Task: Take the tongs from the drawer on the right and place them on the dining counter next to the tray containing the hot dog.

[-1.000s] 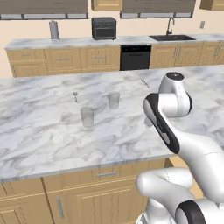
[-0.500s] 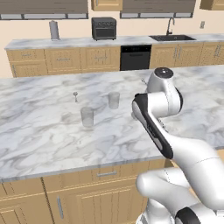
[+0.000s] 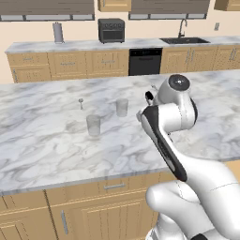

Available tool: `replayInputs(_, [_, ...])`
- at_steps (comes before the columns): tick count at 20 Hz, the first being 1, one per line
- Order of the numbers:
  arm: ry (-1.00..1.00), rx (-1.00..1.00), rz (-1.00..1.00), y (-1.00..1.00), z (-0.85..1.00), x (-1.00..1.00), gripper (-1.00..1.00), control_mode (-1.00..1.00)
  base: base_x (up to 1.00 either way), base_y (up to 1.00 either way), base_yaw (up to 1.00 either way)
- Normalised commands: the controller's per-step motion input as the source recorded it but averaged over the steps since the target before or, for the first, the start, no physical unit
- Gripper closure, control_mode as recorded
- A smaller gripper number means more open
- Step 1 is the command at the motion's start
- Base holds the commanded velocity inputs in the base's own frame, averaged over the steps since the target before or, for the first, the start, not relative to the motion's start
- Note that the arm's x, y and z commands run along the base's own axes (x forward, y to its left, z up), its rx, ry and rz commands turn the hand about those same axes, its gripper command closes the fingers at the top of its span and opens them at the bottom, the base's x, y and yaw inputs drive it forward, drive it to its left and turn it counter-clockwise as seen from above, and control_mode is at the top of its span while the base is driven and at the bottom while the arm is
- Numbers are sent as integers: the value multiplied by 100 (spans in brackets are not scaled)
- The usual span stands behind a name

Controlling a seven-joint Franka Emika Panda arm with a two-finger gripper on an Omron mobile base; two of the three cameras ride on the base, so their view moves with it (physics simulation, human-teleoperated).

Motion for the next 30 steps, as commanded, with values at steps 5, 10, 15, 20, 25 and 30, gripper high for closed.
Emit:
replayInputs(5, [-22, 12, -2, 0, 10, -26, 100, -100, 0, 0, 0])
replayInputs(10, [-4, 3, -7, 0, 2, -6, 100, -100, 0, 0, 0])
replayInputs(15, [0, 0, -1, 0, 0, 0, 100, -100, 0, 0, 0])
replayInputs(20, [0, 0, 0, 0, 0, 0, 100, 100, -7, 4, 0])
replayInputs(25, [0, 0, 0, 0, 0, 0, 100, 100, -49, 69, 0])
replayInputs(30, [0, 0, 0, 0, 0, 0, 100, 100, -57, 100, 0])
